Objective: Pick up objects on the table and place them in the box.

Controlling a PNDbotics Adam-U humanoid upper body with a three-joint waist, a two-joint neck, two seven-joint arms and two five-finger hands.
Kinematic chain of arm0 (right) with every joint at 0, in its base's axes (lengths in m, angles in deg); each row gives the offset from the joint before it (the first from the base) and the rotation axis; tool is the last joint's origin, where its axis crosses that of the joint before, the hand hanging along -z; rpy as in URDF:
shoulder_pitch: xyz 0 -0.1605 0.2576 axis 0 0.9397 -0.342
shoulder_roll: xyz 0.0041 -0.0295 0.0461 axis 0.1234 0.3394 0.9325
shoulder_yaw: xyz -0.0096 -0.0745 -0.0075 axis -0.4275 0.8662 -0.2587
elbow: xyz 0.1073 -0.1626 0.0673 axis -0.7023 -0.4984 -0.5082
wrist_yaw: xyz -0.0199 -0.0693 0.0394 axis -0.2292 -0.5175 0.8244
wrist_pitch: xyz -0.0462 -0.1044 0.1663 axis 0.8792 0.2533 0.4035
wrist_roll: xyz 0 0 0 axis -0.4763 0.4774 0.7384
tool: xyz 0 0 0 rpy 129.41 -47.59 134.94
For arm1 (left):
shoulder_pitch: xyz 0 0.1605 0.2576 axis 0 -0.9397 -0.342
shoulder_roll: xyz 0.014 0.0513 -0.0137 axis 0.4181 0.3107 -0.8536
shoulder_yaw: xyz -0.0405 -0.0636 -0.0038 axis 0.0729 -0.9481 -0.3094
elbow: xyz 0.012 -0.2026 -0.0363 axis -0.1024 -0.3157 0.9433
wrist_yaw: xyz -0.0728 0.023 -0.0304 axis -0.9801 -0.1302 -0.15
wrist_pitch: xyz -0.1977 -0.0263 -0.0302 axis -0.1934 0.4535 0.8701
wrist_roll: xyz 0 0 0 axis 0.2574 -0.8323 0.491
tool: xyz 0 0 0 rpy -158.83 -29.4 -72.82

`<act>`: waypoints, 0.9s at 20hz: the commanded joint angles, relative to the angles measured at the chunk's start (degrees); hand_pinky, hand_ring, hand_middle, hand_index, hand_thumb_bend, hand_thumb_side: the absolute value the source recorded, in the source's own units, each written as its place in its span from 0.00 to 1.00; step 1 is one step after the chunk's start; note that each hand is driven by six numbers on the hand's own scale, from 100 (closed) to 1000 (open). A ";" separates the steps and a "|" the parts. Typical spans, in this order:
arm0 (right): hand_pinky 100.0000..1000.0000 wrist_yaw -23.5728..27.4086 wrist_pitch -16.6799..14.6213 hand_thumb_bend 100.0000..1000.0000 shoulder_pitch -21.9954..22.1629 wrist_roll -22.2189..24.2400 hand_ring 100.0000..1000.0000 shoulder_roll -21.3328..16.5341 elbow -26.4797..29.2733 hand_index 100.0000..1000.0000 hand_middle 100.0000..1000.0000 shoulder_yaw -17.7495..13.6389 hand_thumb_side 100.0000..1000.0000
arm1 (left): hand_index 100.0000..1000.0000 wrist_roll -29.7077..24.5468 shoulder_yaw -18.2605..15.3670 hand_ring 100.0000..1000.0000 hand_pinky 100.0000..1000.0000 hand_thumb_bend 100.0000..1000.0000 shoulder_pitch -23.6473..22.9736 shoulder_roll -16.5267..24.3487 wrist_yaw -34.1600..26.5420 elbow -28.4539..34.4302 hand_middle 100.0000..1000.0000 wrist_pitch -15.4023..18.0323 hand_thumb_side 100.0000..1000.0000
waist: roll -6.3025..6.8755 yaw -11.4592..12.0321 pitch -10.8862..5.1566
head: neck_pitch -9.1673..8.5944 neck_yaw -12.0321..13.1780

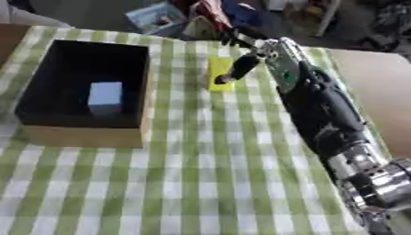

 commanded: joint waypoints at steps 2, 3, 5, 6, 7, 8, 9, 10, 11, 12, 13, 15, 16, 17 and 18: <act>0.81 -0.66 0.50 0.61 -0.53 -1.62 0.83 -2.20 -0.35 0.89 0.77 -1.12 0.14 | 0.69 -0.12 -0.48 0.52 0.67 0.29 0.88 1.12 0.25 1.14 0.52 0.07 0.00 | 0.26 0.30 -0.57 | -1.09 -0.81; 0.81 -0.81 0.54 0.60 -0.39 -2.13 0.83 -2.29 -0.41 0.89 0.77 -1.23 0.14 | 0.69 -0.15 -0.46 0.52 0.67 0.29 0.93 1.11 0.28 1.15 0.52 0.09 0.00 | 0.24 0.42 -0.46 | -1.29 -1.01; 0.81 -1.32 0.73 0.60 -0.12 -3.03 0.83 -2.46 -0.67 0.88 0.77 -1.35 0.13 | 0.69 -0.15 -0.49 0.52 0.67 0.29 1.04 1.07 0.33 1.17 0.52 0.10 0.00 | 0.15 0.71 -0.28 | -1.63 -1.49; 0.81 -1.63 0.82 0.60 -0.02 -3.31 0.83 -2.50 -0.85 0.87 0.76 -1.41 0.12 | 0.69 -0.13 -0.50 0.52 0.67 0.29 1.07 1.05 0.34 1.17 0.52 0.10 0.00 | 0.13 0.85 -0.21 | -1.74 -1.64; 0.81 -1.81 0.88 0.59 0.10 -3.49 0.82 -2.51 -1.05 0.86 0.75 -1.47 0.12 | 0.69 -0.13 -0.50 0.52 0.67 0.29 1.07 1.03 0.35 1.17 0.52 0.10 0.00 | 0.13 0.97 -0.15 | -1.84 -1.75; 0.81 -1.93 0.90 0.61 0.18 -3.60 0.82 -2.51 -1.22 0.85 0.74 -1.50 0.10 | 0.69 -0.12 -0.52 0.52 0.67 0.29 1.05 1.01 0.37 1.17 0.52 0.10 0.00 | 0.15 1.08 -0.09 | -1.93 -1.82; 0.81 -2.07 0.94 0.59 0.28 -3.67 0.82 -2.49 -1.36 0.84 0.73 -1.50 0.11 | 0.69 -0.11 -0.54 0.52 0.67 0.29 1.04 0.98 0.40 1.17 0.52 0.10 0.00 | 0.16 1.18 -0.02 | -2.00 -1.94; 0.80 -2.21 0.96 0.58 0.37 -3.71 0.81 -2.44 -1.49 0.83 0.71 -1.47 0.11 | 0.69 -0.09 -0.56 0.52 0.67 0.29 1.04 0.95 0.41 1.16 0.52 0.10 0.00 | 0.19 1.24 0.04 | -2.03 -2.01; 0.80 -2.32 0.95 0.58 0.46 -3.68 0.80 -2.37 -1.61 0.81 0.68 -1.42 0.11 | 0.69 -0.07 -0.58 0.52 0.67 0.29 1.03 0.91 0.42 1.17 0.52 0.11 0.00 | 0.23 1.24 0.11 | -2.05 -2.05; 0.79 -2.40 0.93 0.58 0.54 -3.64 0.79 -2.30 -1.68 0.78 0.64 -1.38 0.10 | 0.69 -0.07 -0.59 0.52 0.67 0.29 1.02 0.89 0.43 1.17 0.52 0.11 0.00 | 0.27 1.23 0.15 | -2.07 -2.05; 0.79 -2.46 0.90 0.56 0.59 -3.72 0.78 -2.23 -1.67 0.75 0.59 -1.37 0.10 | 0.69 -0.05 -0.61 0.52 0.67 0.29 1.01 0.87 0.44 1.17 0.52 0.10 0.00 | 0.31 1.17 0.19 | -2.03 -2.00; 0.77 -2.40 0.86 0.51 0.69 -4.34 0.75 -2.14 -1.41 0.69 0.52 -1.40 0.12 | 0.69 0.00 -0.65 0.52 0.67 0.29 1.03 0.84 0.43 1.16 0.52 0.09 0.00 | 0.34 1.02 0.20 | -1.91 -1.99; 0.76 -2.33 0.84 0.50 0.72 -4.75 0.74 -2.11 -1.22 0.67 0.48 -1.36 0.12 | 0.69 0.02 -0.66 0.52 0.67 0.29 1.02 0.82 0.43 1.15 0.52 0.07 0.00 | 0.33 0.95 0.18 | -1.85 -1.99; 0.76 -2.18 0.75 0.47 0.73 -5.27 0.73 -2.06 -0.91 0.65 0.47 -1.34 0.14 | 0.69 0.02 -0.67 0.52 0.67 0.29 1.01 0.82 0.44 1.12 0.52 0.05 0.00 | 0.32 0.87 0.14 | -1.78 -1.98; 0.75 -1.93 0.55 0.44 0.75 -5.79 0.72 -2.01 -0.55 0.63 0.44 -1.27 0.15 | 0.69 0.02 -0.67 0.52 0.67 0.29 1.00 0.81 0.44 1.10 0.52 0.04 0.00 | 0.30 0.79 0.09 | -1.72 -1.99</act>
